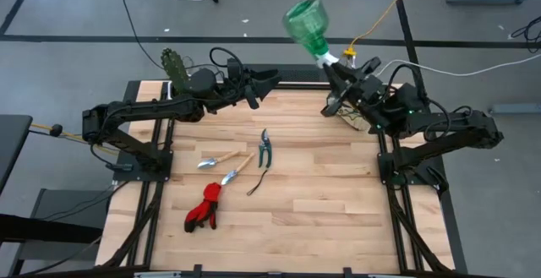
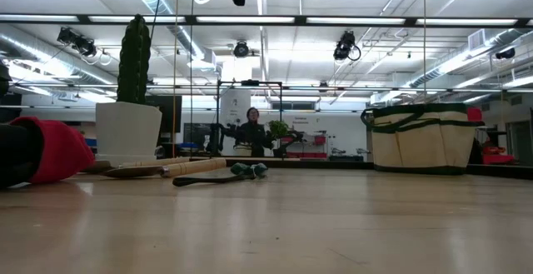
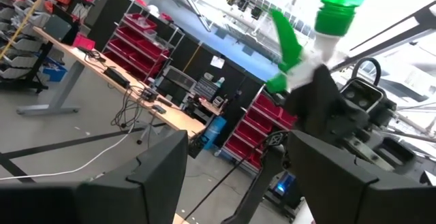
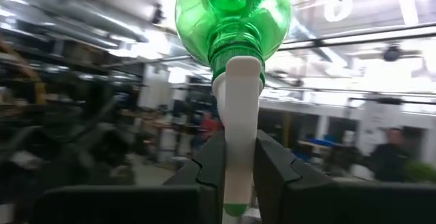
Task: Pick & Place Garden tools in Gardening bag
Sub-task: Put the green spray bottle into the white gardening bag
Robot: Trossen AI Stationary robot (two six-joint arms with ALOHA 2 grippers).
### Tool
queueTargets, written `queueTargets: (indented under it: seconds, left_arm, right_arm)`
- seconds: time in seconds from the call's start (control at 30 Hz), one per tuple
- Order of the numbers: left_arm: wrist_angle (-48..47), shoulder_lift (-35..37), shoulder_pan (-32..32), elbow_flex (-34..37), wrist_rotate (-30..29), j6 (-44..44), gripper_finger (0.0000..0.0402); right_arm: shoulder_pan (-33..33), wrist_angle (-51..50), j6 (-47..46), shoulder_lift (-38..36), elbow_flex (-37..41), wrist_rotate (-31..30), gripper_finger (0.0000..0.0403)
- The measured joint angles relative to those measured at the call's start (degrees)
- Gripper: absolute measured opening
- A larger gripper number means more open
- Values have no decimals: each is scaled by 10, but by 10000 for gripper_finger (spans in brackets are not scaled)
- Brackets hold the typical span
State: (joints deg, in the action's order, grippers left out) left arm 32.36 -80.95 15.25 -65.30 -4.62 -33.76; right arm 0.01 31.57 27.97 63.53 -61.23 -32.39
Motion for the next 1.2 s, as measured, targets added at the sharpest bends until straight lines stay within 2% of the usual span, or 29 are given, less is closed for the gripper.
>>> queueTargets:
  seconds: [0.2,0.63,0.97,1.2]
  left_arm:
    - [0,0,0,0,0,0,261]
    - [0,0,0,0,21,0,243]
    - [-2,0,1,0,31,25,230]
    - [-31,31,27,1,87,30,217]
  right_arm:
    - [0,-33,-72,0,0,45,52]
    - [0,-187,-263,-2,0,50,52]
    - [0,-236,-287,-52,0,38,52]
    - [0,-292,-308,-113,0,24,52]
